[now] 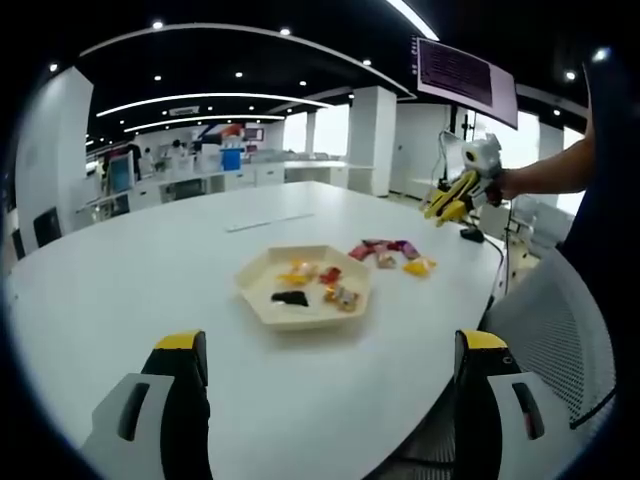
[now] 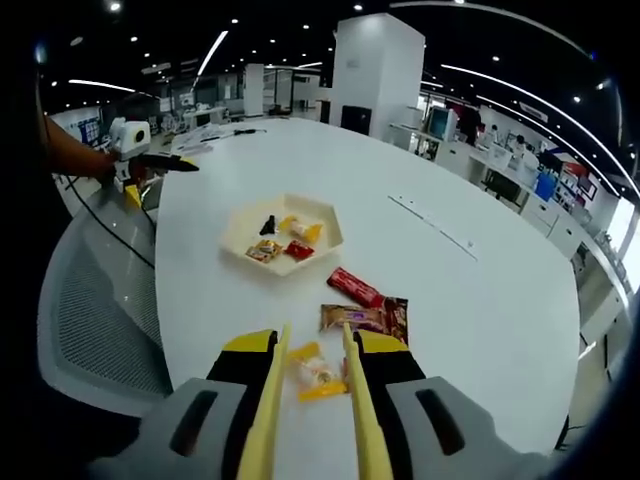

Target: Place the target food into the container with the food tongs after gripping and lifting it, then release it inside without dropping or visibly crushing the food.

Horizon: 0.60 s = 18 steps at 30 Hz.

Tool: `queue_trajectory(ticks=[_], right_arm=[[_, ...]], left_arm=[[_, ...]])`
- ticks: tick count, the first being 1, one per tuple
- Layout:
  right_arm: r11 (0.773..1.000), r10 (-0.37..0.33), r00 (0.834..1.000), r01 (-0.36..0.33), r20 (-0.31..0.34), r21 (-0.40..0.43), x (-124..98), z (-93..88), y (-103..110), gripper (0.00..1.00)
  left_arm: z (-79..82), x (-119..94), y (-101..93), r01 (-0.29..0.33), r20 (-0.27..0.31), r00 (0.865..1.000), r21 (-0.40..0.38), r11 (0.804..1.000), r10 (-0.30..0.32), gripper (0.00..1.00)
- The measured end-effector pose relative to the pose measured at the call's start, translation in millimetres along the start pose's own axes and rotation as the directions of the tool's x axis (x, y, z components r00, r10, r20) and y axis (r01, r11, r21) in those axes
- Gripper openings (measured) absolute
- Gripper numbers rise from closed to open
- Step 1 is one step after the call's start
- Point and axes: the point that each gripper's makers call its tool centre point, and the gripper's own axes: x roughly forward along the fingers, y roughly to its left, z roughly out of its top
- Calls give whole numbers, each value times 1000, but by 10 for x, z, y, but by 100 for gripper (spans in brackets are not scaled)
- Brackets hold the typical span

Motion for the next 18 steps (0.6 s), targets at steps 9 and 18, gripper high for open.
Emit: queue_trajectory(ticks=[9,18], right_arm=[[1000,16,1000,-17,-14,-7,39,-66,45,29],[999,41,999,-42,-32,-17,104,-206,103,29]], left_arm=[[-9,3,7,-4,-1,1000,-1,1000,4,100],[-24,8,10,-3,-7,1000,-2,1000,3,100]])
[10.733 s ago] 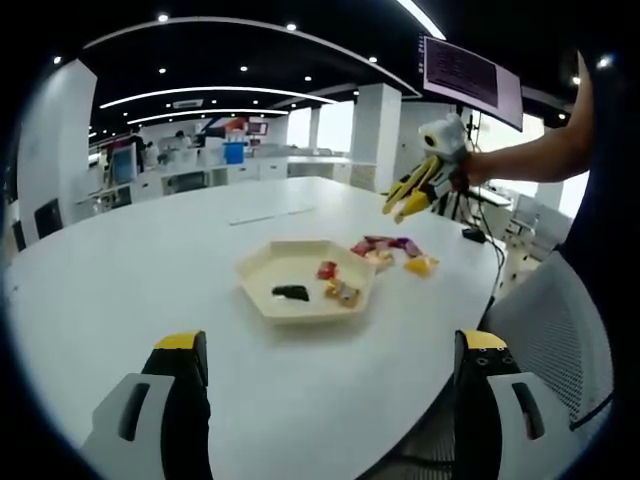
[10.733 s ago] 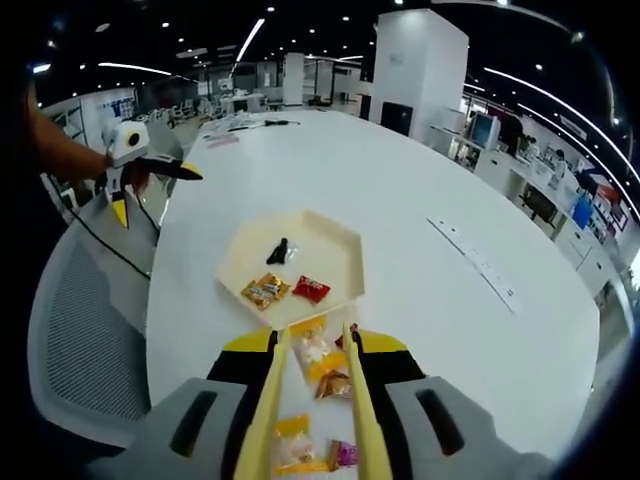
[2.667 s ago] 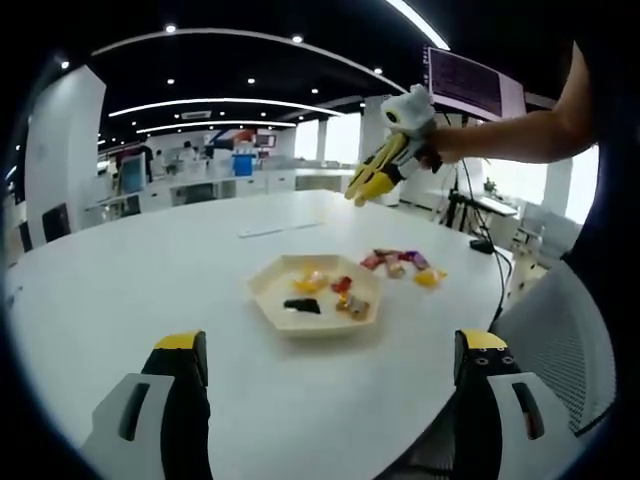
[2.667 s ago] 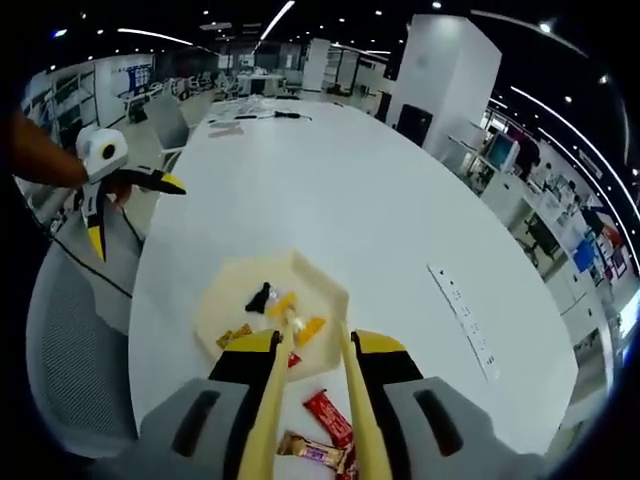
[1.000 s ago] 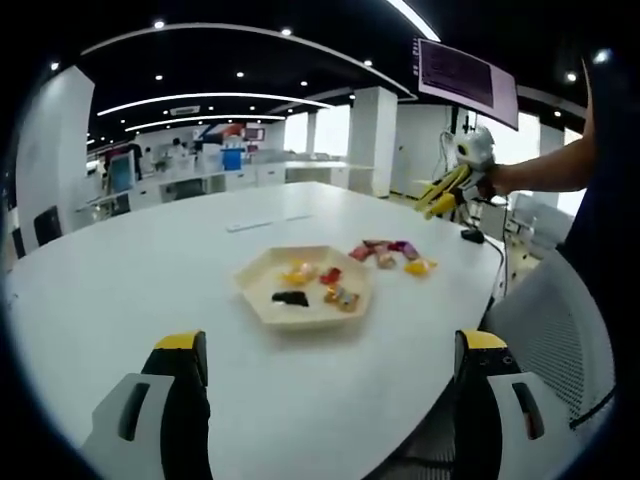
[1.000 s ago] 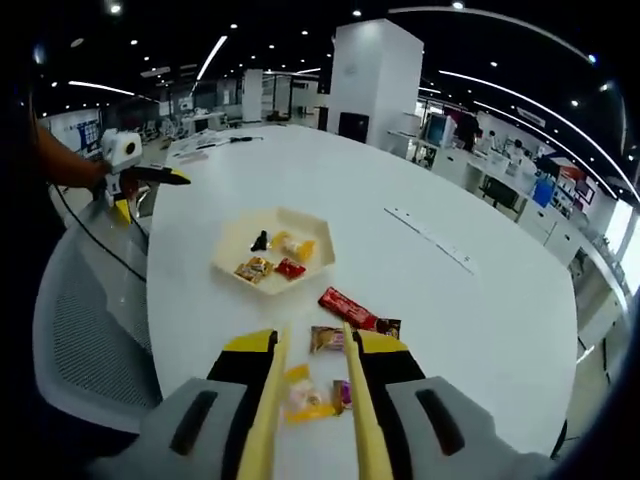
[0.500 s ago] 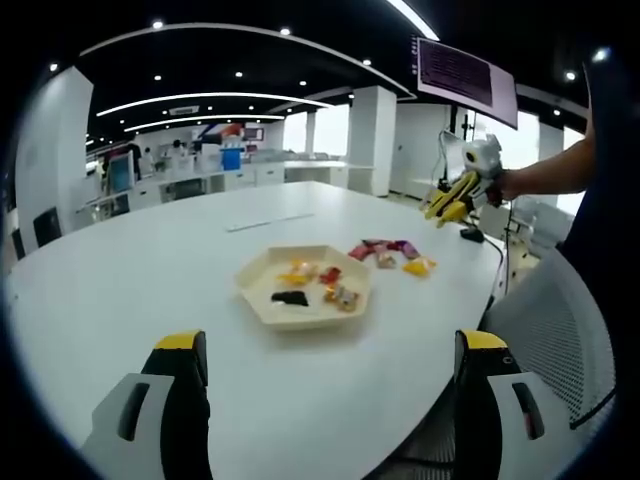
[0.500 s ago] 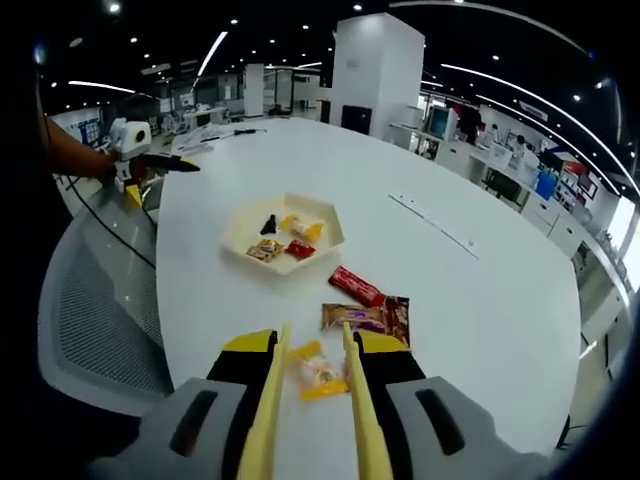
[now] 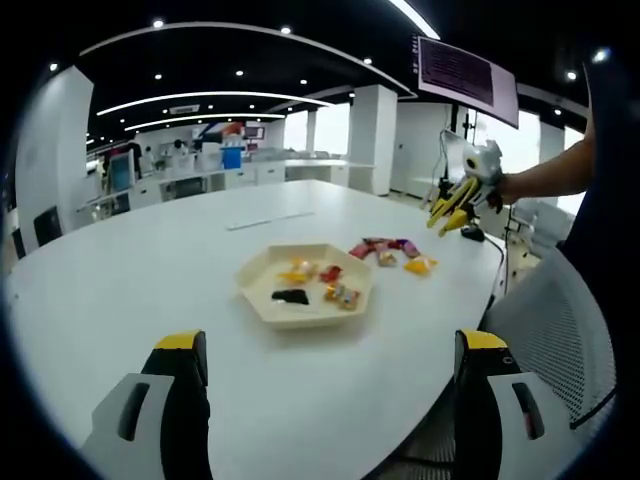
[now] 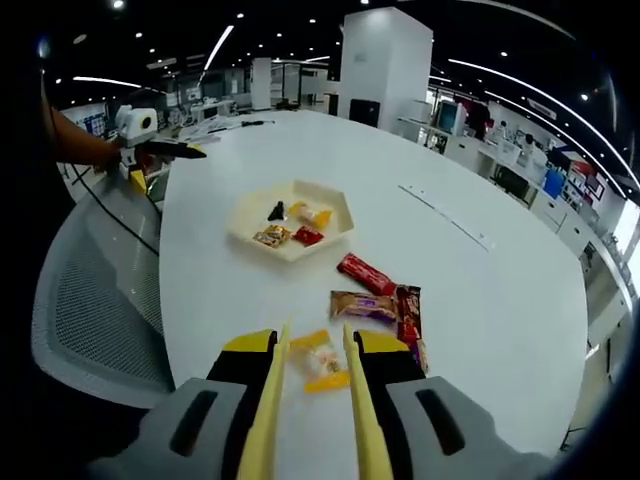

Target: Place the target food into the container with the food tongs after gripping and lifting it, then release it inside without dropping or visibly crushing the food.

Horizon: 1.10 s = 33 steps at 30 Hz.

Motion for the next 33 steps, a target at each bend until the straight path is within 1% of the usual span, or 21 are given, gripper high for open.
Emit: queue_trajectory(ticks=[2,9,17,19,21,25,33], right_arm=[[1000,6,1000,-6,-12,-13,20,-38,24,29],[999,22,999,-23,-24,-33,65,-86,82,29],[998,26,998,-29,-54,-61,154,-182,67,29],[998,39,997,-43,-68,-52,189,-217,77,29],[996,43,995,-50,-87,-73,226,-246,88,29],[994,53,993,-63,-107,-90,293,-286,105,29],[993,53,991,-66,-122,-102,362,-316,69,29]], left_arm=[[2,-2,-5,0,-2,1000,1,1000,0,100],[-4,0,-6,0,-4,1000,0,1000,0,100],[-11,3,-12,4,-7,1000,0,1000,-4,100],[-13,4,-13,5,-8,1000,-1,1000,-5,100],[-12,6,-21,7,-10,1000,-1,1000,-7,100],[-13,8,-26,10,-11,1000,-2,1000,-10,100],[-18,10,-21,13,-11,1000,-7,1000,-13,100]])
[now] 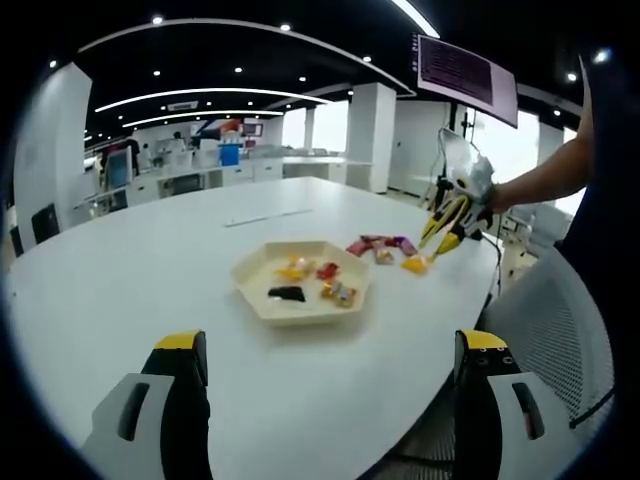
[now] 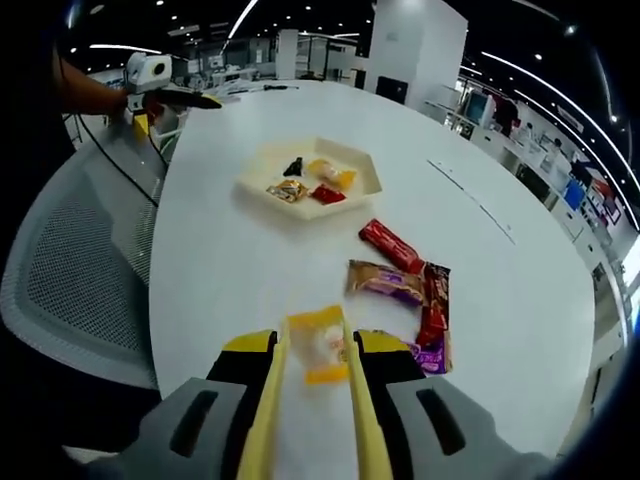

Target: Place the target food into the container with the food tongs after gripping and lifting it, then release it inside without dropping or visibly crushing the food.

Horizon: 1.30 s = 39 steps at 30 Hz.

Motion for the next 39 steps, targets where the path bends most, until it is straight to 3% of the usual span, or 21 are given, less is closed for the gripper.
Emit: queue_trajectory(ticks=[13,18,22,27,36,38,39], right_arm=[[999,17,998,-20,-55,-43,120,-122,-23,29],[994,0,996,-10,-86,-107,165,-158,-28,29],[996,-16,995,8,-96,-86,185,-159,-62,28],[999,-35,988,28,-149,-45,200,-151,-98,24],[994,-71,985,82,-157,66,179,-82,-195,18],[990,-48,987,67,-155,123,171,-69,-165,18],[973,-33,987,68,-158,220,157,-64,-140,18]], left_arm=[[8,-4,2,1,4,1000,-8,1000,-1,100],[12,-5,2,1,6,1000,-11,1000,-1,100],[16,-6,8,-1,10,1000,-12,1000,2,100],[16,-6,7,0,11,1000,-14,1000,0,100],[43,-16,27,-10,24,1000,-24,1000,10,100],[39,-15,29,-9,25,1000,-25,1000,10,100],[36,-15,31,-9,25,1000,-25,1000,10,100]])
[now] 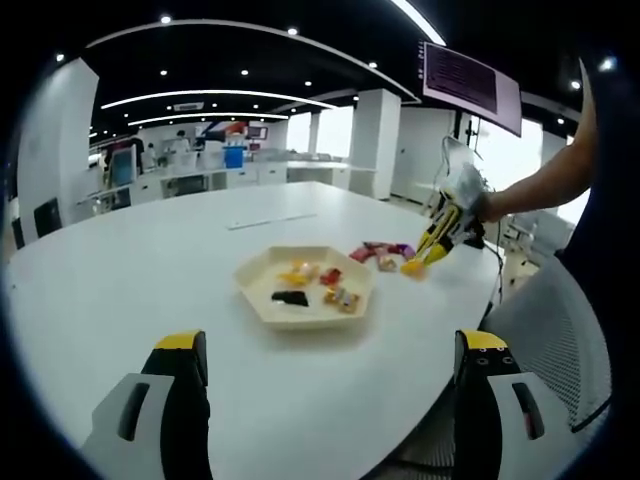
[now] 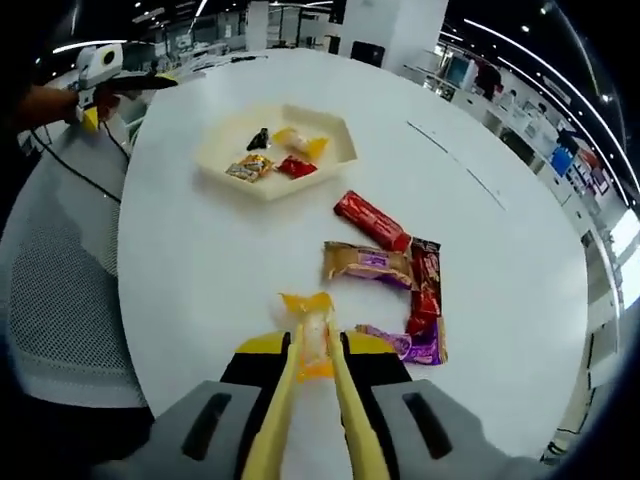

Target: Place the target food into the container with the food tongs after gripping and lifting it, then release it inside without dropping or visibly crushing the food.

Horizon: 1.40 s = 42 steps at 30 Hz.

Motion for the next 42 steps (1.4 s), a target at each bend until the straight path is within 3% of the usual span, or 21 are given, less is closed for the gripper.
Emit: queue_trajectory(ticks=[2,4,14,15,21,27,34,36,37,38,42], right_arm=[[999,28,998,-30,50,40,-22,80,9,18],[998,44,998,-46,41,48,-28,50,25,19],[995,53,998,-49,44,-84,44,-24,116,27],[991,32,998,-25,49,-134,46,-8,84,28],[986,32,998,-23,51,-165,19,62,82,29],[979,35,999,-32,7,-201,104,-32,39,30],[975,42,999,-37,18,-218,168,17,36,30],[967,39,999,-39,-3,-251,228,-27,36,30],[968,48,999,-46,1,-246,219,-20,46,28],[983,42,999,-46,-25,-176,208,-53,27,28],[983,29,999,-34,-28,-182,202,-11,25,23]], left_arm=[[1,0,0,0,0,1000,0,1000,0,100],[4,0,-6,0,1,1000,0,1000,0,100],[5,0,-9,0,-2,1000,0,1000,0,100],[4,-1,-8,0,-2,1000,0,1000,0,100],[-7,0,-4,1,-7,1000,0,1000,-1,100],[-8,-1,-6,2,-10,1000,-2,1000,-2,99],[-20,3,-9,4,-16,1000,-6,1000,-4,99],[-21,4,-12,5,-18,1000,-5,1000,-6,99],[-23,6,-13,6,-19,1000,-6,1000,-6,99],[-26,7,-12,6,-19,1000,-6,1000,-7,99],[-29,6,-4,4,-19,1000,-7,1000,-4,99]])
